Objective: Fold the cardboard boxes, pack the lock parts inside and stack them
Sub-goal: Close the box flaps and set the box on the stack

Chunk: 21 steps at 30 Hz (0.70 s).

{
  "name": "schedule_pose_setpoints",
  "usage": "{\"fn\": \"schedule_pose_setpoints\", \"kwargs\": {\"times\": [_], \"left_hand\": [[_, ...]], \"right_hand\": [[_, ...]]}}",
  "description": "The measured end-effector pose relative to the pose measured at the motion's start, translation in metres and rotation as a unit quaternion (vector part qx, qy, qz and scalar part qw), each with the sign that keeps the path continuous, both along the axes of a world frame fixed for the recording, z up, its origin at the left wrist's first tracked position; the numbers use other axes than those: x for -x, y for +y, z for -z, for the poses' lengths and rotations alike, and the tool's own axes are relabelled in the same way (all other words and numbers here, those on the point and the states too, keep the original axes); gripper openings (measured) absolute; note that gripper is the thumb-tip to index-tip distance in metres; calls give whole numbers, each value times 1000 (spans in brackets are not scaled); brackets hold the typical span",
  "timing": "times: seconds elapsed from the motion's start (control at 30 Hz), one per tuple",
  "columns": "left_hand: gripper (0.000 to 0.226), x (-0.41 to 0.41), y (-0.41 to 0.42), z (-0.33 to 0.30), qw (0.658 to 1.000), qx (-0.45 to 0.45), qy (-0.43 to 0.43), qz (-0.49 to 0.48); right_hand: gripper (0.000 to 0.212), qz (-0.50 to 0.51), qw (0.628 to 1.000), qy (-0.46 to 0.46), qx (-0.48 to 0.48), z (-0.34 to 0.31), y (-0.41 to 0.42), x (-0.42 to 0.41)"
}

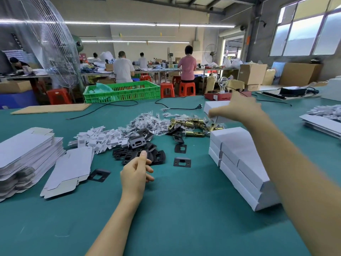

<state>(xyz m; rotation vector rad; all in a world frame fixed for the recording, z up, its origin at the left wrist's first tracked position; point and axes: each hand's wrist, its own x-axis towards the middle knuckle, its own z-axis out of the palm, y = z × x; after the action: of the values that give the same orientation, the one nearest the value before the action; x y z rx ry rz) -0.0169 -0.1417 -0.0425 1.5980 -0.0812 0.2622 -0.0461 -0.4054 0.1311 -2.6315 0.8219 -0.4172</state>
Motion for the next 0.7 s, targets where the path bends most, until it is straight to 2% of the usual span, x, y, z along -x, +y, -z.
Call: {"fn": "schedule_pose_setpoints", "kwargs": {"times": [0.23,0.7], "left_hand": [[48,-1,0,0,1000,3,7,2],[50,-4,-1,1,1000,4,24,10]], "right_hand": [[90,69,996,59,7,34,-14,-8],[94,60,993,97,9,49,-22,-14]]}}
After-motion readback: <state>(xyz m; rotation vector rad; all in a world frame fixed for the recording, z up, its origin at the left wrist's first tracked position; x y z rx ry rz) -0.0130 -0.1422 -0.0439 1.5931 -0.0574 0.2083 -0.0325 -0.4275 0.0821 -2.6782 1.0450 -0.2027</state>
